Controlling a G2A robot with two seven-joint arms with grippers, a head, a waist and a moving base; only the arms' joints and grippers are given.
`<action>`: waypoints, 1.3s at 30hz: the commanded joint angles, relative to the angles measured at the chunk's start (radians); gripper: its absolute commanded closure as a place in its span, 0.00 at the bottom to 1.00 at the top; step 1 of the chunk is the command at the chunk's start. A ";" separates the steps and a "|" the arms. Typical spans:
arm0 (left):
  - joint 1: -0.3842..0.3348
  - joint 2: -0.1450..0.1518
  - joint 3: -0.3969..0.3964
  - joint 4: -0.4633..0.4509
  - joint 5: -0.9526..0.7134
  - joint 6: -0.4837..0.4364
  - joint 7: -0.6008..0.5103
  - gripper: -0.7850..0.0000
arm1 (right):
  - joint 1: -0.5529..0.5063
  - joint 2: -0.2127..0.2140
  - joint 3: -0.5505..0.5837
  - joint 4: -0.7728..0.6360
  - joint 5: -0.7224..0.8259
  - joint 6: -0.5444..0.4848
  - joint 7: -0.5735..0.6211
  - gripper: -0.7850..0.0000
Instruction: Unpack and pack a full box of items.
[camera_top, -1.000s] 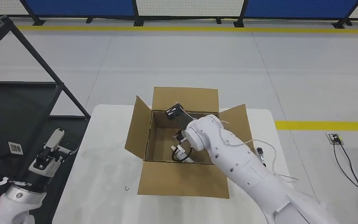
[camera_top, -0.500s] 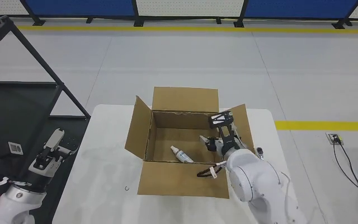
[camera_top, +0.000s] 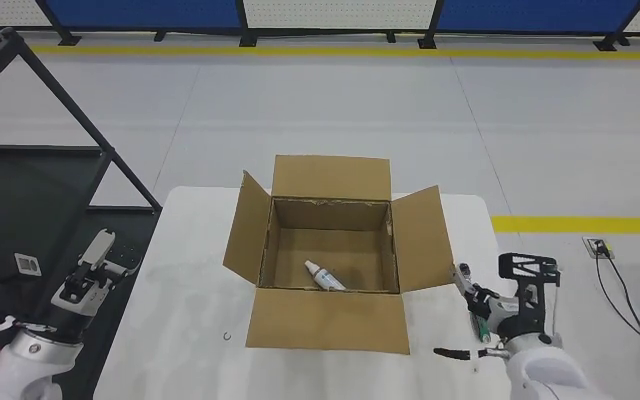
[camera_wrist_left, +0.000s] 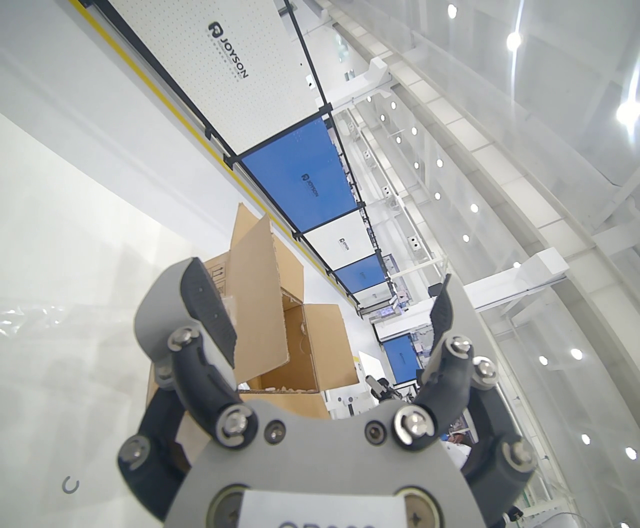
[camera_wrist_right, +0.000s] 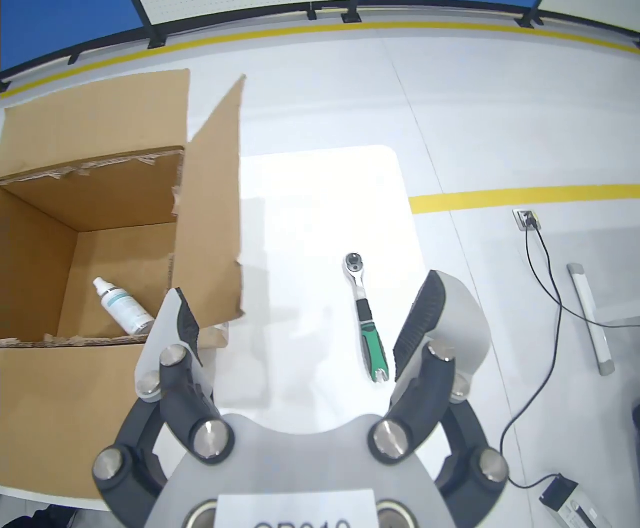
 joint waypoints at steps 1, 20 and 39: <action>0.000 0.000 0.000 0.000 0.000 0.000 0.000 0.00 | -0.052 0.003 0.061 0.000 0.047 -0.048 0.004 0.00; 0.000 0.000 0.000 0.000 0.000 0.000 0.000 0.00 | 0.390 0.021 0.022 0.660 0.168 -0.243 0.238 0.50; 0.000 0.000 0.000 0.000 0.000 0.000 0.000 0.00 | 0.555 0.034 -0.018 0.924 0.143 -0.304 0.298 0.00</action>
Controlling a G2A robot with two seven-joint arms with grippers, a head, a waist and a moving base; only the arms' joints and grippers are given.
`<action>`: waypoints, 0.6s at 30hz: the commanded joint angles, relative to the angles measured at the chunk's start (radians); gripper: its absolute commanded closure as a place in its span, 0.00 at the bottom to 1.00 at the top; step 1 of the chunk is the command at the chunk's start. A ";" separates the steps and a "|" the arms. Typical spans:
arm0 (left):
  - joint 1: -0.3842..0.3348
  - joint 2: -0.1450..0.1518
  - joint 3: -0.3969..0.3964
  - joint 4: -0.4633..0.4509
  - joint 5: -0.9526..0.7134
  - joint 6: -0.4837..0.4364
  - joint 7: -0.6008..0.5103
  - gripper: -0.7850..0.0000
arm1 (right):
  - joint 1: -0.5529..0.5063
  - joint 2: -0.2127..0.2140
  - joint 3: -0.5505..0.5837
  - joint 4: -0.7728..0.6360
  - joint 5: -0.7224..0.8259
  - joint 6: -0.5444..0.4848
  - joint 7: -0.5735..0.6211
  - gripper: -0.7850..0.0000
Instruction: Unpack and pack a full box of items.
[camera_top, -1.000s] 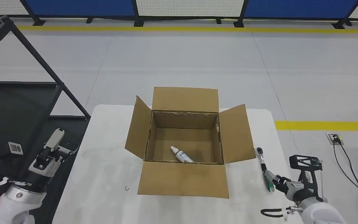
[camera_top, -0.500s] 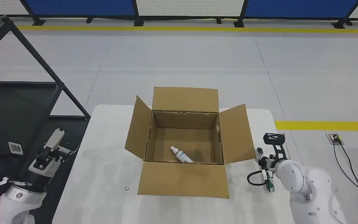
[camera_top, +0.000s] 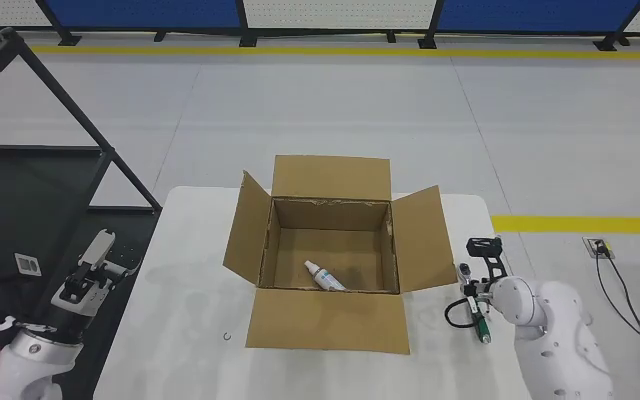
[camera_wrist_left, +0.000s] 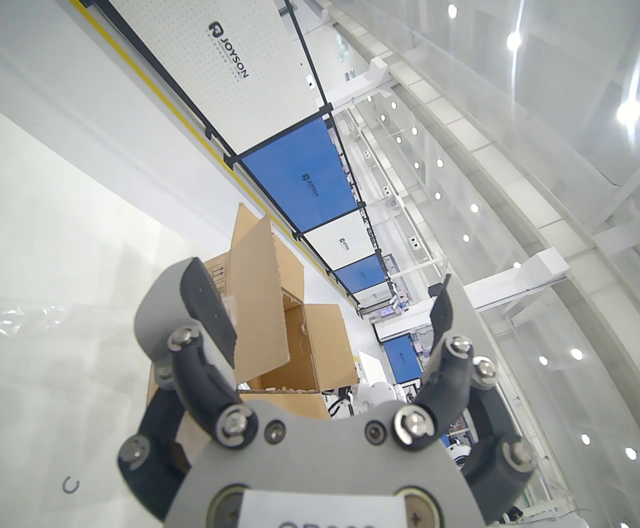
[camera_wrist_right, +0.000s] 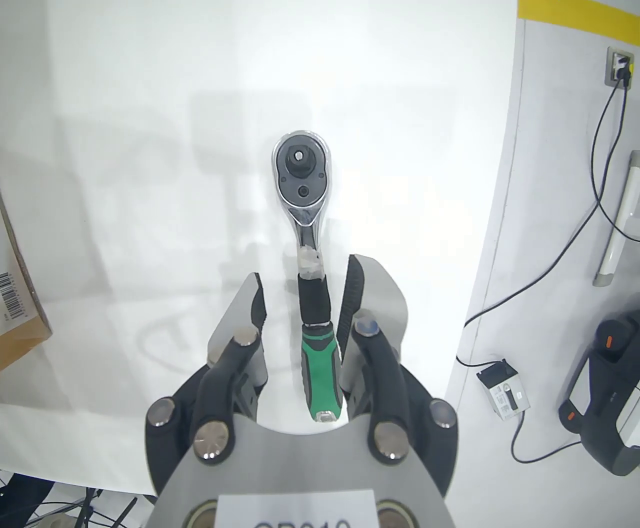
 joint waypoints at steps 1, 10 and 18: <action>0.000 0.000 0.000 0.000 0.000 0.000 0.000 0.00 | 0.012 0.001 0.017 0.024 0.028 0.011 -0.008 0.00; 0.000 0.000 0.000 0.000 0.000 0.000 0.000 0.00 | 0.013 0.001 0.020 0.027 0.034 0.014 -0.010 0.00; 0.000 0.000 0.000 0.000 0.000 0.000 0.000 0.00 | 0.020 0.005 -0.007 0.048 0.040 -0.059 -0.073 0.00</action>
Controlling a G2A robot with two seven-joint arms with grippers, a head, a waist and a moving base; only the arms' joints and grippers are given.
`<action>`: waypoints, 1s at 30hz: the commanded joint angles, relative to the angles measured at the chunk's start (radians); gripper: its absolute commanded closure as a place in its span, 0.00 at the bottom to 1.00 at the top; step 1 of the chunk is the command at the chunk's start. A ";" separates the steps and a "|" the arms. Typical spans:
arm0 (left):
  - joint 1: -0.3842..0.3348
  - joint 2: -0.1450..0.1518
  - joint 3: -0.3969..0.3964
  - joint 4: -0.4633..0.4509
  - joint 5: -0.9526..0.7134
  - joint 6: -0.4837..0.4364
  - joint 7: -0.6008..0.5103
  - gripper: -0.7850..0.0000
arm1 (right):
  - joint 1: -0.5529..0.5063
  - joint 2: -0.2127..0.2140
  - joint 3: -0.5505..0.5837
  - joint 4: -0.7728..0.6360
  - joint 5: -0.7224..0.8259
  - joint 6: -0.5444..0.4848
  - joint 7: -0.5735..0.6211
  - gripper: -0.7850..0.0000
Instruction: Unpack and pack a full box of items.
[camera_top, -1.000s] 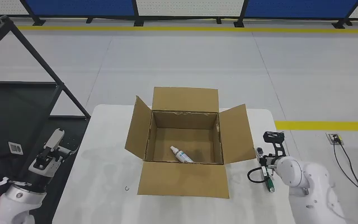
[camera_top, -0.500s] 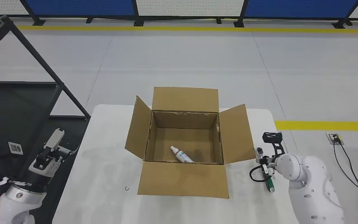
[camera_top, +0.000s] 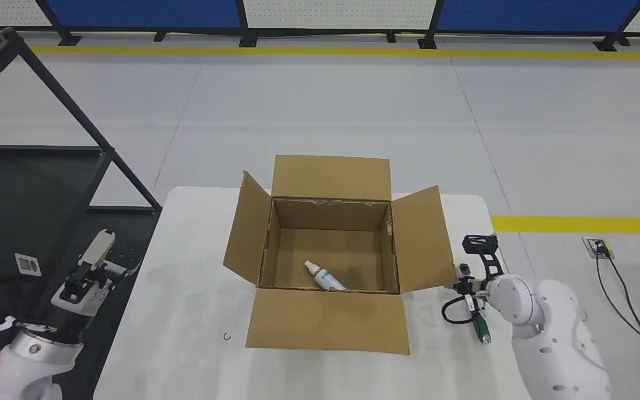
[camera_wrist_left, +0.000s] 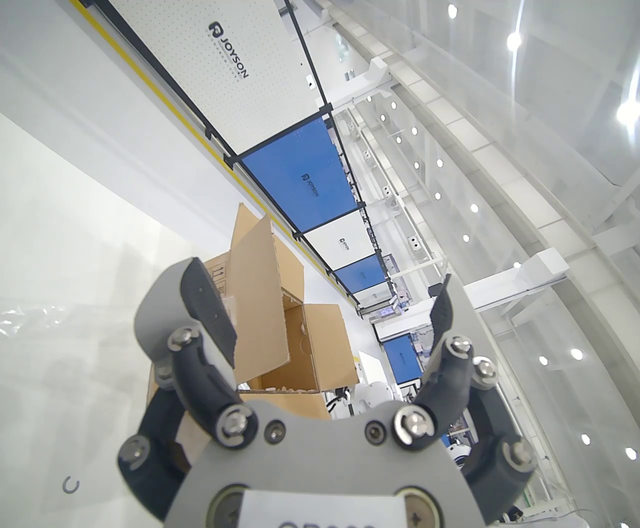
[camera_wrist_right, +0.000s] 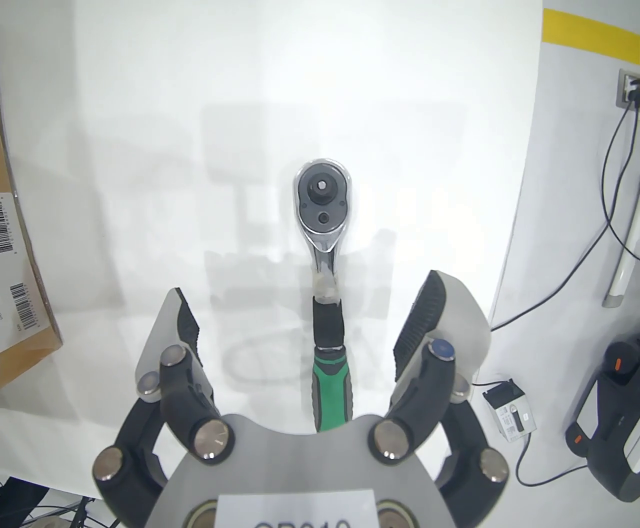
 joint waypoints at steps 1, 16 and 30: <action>0.000 0.000 0.000 0.000 0.000 0.000 0.000 0.00 | 0.007 0.003 0.006 0.013 0.002 -0.018 -0.004 0.00; 0.000 0.000 0.000 0.000 0.000 0.000 0.000 0.00 | 0.030 0.019 0.007 0.088 0.009 -0.072 -0.015 0.53; 0.000 0.000 0.000 0.000 0.000 0.000 0.000 0.00 | 0.047 0.029 -0.016 0.129 0.006 -0.088 -0.027 0.59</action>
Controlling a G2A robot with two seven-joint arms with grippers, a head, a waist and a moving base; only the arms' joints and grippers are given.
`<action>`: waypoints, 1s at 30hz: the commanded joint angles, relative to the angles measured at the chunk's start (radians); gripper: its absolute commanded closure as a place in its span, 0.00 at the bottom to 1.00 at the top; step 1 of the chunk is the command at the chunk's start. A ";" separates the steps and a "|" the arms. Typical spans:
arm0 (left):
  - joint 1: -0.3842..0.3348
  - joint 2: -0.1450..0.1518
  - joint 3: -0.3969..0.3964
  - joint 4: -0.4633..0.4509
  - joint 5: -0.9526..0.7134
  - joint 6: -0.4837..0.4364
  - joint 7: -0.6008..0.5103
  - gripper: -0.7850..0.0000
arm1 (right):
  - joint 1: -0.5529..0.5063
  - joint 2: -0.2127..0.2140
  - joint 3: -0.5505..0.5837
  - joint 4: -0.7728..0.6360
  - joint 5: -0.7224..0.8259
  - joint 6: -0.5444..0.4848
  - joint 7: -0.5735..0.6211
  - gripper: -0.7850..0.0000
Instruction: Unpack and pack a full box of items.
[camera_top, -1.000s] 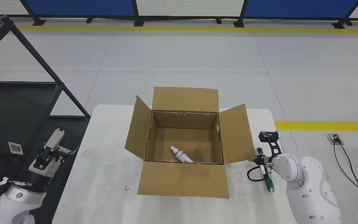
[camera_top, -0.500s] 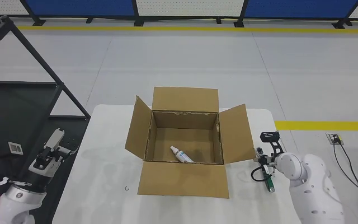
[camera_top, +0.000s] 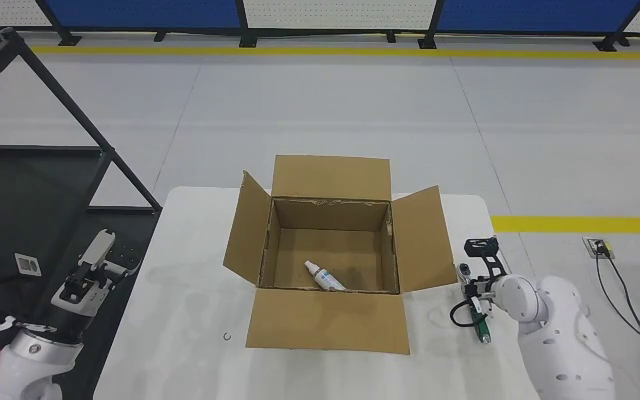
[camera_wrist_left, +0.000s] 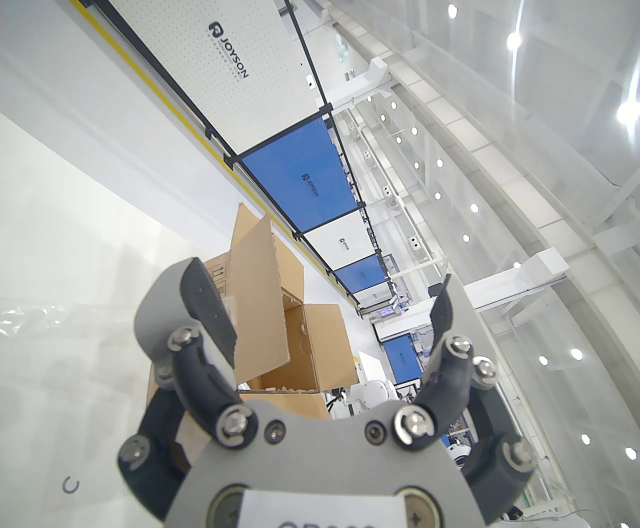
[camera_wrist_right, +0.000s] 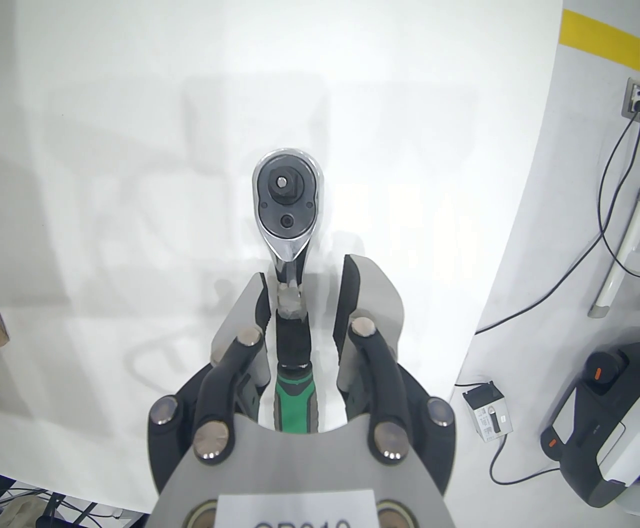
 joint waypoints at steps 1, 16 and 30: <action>0.000 0.000 0.000 0.000 0.000 0.000 0.000 0.00 | 0.008 0.001 -0.004 0.010 0.001 -0.001 0.000 0.59; 0.000 0.000 0.000 0.000 0.000 0.000 0.000 0.00 | 0.037 0.009 -0.014 0.075 0.042 -0.014 -0.035 1.00; 0.000 0.000 0.000 0.000 0.000 0.000 0.000 0.00 | -0.144 0.027 0.112 -0.324 0.185 0.068 -0.079 1.00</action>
